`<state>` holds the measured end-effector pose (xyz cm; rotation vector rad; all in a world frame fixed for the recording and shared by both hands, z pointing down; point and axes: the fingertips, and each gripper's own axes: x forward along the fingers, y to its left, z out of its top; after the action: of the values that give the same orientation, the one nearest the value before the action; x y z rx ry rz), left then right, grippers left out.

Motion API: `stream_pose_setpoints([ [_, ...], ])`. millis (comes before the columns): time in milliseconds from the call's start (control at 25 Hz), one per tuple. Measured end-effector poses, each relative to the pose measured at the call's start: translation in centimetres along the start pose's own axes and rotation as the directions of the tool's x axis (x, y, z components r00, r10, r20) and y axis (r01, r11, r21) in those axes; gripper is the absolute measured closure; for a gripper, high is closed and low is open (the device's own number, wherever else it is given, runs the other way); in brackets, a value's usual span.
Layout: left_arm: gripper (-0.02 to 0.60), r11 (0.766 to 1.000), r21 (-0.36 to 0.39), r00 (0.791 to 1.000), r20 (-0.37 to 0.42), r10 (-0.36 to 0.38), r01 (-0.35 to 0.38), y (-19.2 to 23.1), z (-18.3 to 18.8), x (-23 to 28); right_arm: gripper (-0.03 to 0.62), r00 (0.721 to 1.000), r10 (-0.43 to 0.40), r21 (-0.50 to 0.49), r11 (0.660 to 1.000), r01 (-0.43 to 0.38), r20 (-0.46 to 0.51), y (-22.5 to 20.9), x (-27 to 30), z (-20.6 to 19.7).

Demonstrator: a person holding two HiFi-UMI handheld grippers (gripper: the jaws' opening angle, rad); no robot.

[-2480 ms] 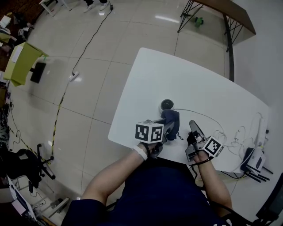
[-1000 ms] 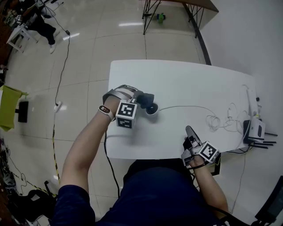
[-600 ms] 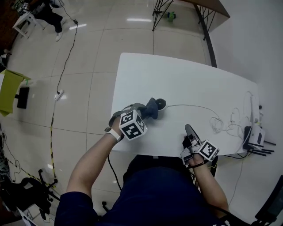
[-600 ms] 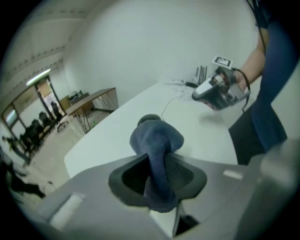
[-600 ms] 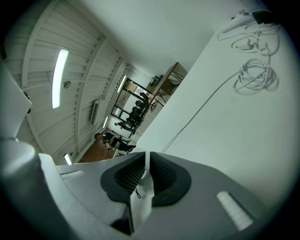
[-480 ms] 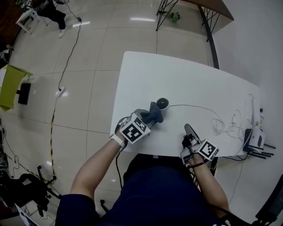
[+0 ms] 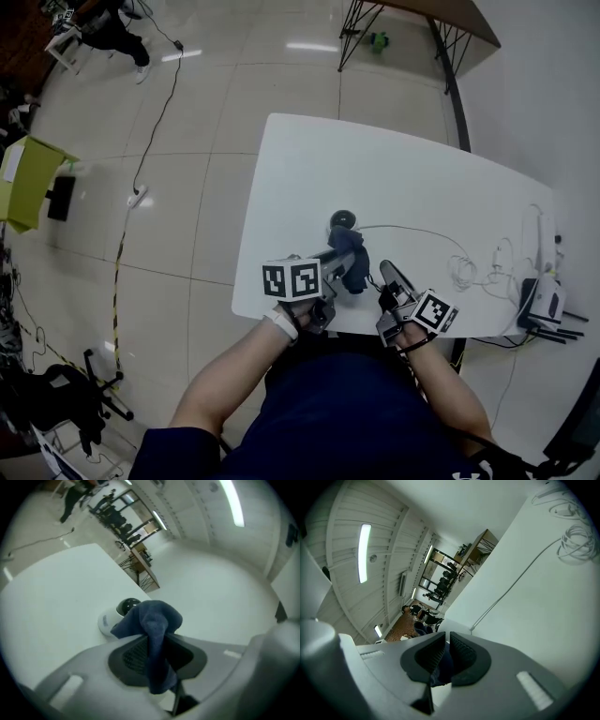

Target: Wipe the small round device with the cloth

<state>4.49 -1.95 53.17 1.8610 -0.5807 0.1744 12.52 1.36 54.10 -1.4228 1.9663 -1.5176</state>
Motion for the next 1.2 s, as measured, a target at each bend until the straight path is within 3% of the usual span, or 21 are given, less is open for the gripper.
stream_pose_setpoints([
  [80, 0.488, 0.995, -0.091, 0.998, 0.034, -0.044, 0.047, -1.2, 0.0, 1.2, 0.559, 1.000, 0.002, 0.008, 1.000, -0.002, -0.001, -0.5, -0.4, 0.3],
  [160, 0.488, 0.997, -0.064, 0.998, 0.048, -0.042, 0.045, -2.6, 0.4, 2.0, 0.559, 1.000, 0.004, 0.014, 1.000, -0.004, 0.001, -1.0, -0.9, 0.9],
  [240, 0.488, 0.994, 0.107, 0.999, 0.040, -0.004, -0.001, -4.6, 1.5, 1.7, 0.559, 1.000, 0.013, 0.018, 1.000, -0.013, 0.009, -1.4, -1.3, 1.7],
  [280, 0.488, 0.974, 0.227, 0.999, 0.032, 0.016, -0.022, -5.7, 2.2, 1.4, 0.557, 1.000, 0.022, 0.022, 1.000, -0.022, 0.016, -1.6, -1.5, 2.2],
  [320, 0.488, 0.936, 0.348, 0.999, 0.025, 0.036, -0.043, -6.6, 2.9, 1.2, 0.559, 0.999, 0.030, 0.024, 0.999, -0.030, 0.023, -1.9, -1.6, 2.6],
  [360, 0.488, 0.884, 0.462, 0.998, 0.022, 0.065, -0.068, -7.1, 3.7, 0.9, 0.559, 0.999, 0.032, 0.024, 0.999, -0.032, 0.028, -2.3, -1.8, 3.1],
  [440, 0.488, 0.758, 0.640, 0.989, 0.018, 0.148, -0.125, -6.5, 5.1, 0.8, 0.559, 0.999, 0.017, 0.025, 1.000, -0.017, 0.031, -3.2, -2.0, 3.8],
  [480, 0.488, 0.702, 0.698, 0.981, 0.007, 0.193, -0.143, -5.8, 5.6, 0.9, 0.559, 1.000, 0.007, 0.027, 1.000, -0.008, 0.030, -3.6, -2.1, 4.0],
  [520, 0.488, 0.663, 0.733, 0.972, -0.009, 0.234, -0.153, -4.8, 6.0, 1.1, 0.559, 1.000, 0.004, 0.030, 1.000, -0.005, 0.029, -3.7, -2.0, 4.1],
  [560, 0.488, 0.643, 0.749, 0.963, -0.024, 0.269, -0.161, -3.9, 6.3, 1.2, 0.559, 1.000, 0.006, 0.032, 0.999, -0.007, 0.028, -3.7, -2.0, 4.2],
  [640, 0.488, 0.653, 0.737, 0.948, -0.052, 0.315, -0.176, -2.2, 6.9, 1.1, 0.559, 0.999, 0.022, 0.038, 0.999, -0.023, 0.025, -3.5, -1.8, 4.2],
  [760, 0.488, 0.712, 0.670, 0.937, -0.070, 0.341, -0.209, 0.3, 8.3, 0.6, 0.559, 0.998, 0.063, 0.052, 0.997, -0.064, 0.019, -3.2, -1.5, 4.2],
  [840, 0.488, 0.764, 0.606, 0.936, -0.088, 0.340, -0.221, 2.0, 8.9, 0.2, 0.559, 0.998, 0.061, 0.050, 0.997, -0.061, 0.011, -3.5, -1.6, 4.2],
  [1040, 0.488, 0.888, 0.420, 0.959, -0.116, 0.257, -0.187, 5.1, 8.7, 0.0, 0.559, 0.999, 0.032, 0.047, 0.998, -0.032, -0.013, -4.4, -1.9, 4.2],
  [1120, 0.488, 0.919, 0.357, 0.970, -0.106, 0.217, -0.167, 5.7, 8.4, 0.1, 0.559, 0.999, 0.032, 0.040, 0.999, -0.031, -0.019, -4.3, -1.7, 4.4],
  [1200, 0.488, 0.936, 0.313, 0.976, -0.091, 0.200, -0.163, 6.2, 8.2, 0.1, 0.559, 0.999, 0.044, 0.044, 0.998, -0.043, -0.020, -4.3, -1.6, 4.4],
])
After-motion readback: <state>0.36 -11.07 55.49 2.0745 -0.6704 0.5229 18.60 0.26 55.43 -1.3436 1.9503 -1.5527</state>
